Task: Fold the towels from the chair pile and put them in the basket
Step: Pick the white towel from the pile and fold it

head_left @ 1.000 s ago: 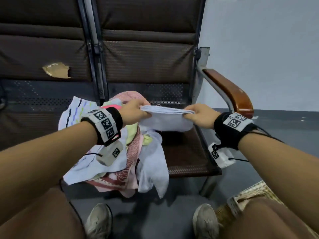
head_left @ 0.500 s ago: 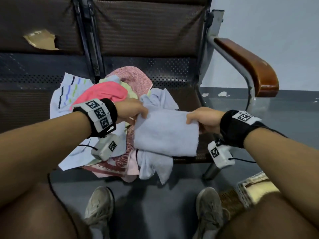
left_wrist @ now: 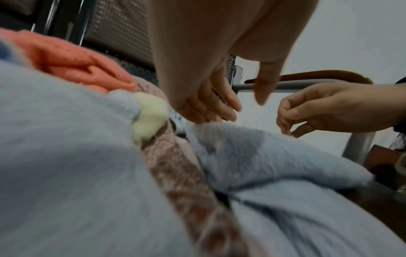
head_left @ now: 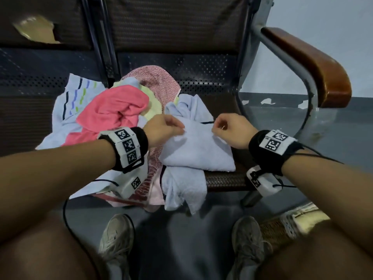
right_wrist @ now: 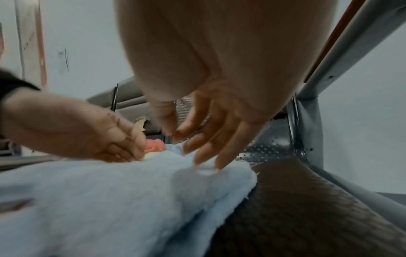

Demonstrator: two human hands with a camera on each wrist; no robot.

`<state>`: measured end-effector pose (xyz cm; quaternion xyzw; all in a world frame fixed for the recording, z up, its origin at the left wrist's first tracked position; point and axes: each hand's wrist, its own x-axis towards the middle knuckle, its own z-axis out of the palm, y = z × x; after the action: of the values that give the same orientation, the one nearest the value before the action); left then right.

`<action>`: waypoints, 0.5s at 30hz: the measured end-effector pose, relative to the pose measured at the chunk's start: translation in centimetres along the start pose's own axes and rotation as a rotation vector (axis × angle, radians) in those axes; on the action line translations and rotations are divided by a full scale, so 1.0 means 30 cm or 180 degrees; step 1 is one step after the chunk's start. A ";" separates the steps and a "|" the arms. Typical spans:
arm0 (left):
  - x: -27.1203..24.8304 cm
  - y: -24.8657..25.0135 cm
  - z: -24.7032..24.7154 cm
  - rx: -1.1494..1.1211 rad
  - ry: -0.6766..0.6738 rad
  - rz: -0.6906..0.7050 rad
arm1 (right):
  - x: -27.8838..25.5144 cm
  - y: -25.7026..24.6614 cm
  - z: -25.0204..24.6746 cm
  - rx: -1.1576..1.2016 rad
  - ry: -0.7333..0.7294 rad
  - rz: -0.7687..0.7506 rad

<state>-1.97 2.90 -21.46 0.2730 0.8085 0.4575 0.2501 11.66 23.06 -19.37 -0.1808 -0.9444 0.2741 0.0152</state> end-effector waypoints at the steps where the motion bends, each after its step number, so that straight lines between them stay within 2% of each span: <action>1: -0.028 -0.011 -0.001 0.0036 -0.0347 0.0032 | -0.027 -0.006 0.001 0.0013 -0.0271 -0.0111; 3: -0.072 -0.042 -0.010 0.0688 -0.0889 0.0127 | -0.084 -0.010 0.015 -0.0129 -0.0768 -0.0231; 6: -0.110 -0.083 -0.021 0.1611 -0.1051 0.0302 | -0.147 0.003 0.043 -0.0466 -0.1016 -0.0377; 9: -0.120 -0.091 -0.013 0.1626 -0.0746 0.0380 | -0.167 0.015 0.062 -0.0845 -0.1075 -0.0561; 12: -0.119 -0.075 -0.019 0.1693 -0.0376 0.0544 | -0.168 0.019 0.058 -0.0896 -0.0774 -0.0748; 15: -0.121 -0.055 -0.038 0.1519 -0.0170 0.0483 | -0.164 -0.004 0.022 -0.0722 -0.0517 -0.0599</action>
<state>-0.42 -0.93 -21.81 0.3963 0.8639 0.2637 0.1648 16.14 20.92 -19.53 -0.0693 -0.9802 0.1768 -0.0561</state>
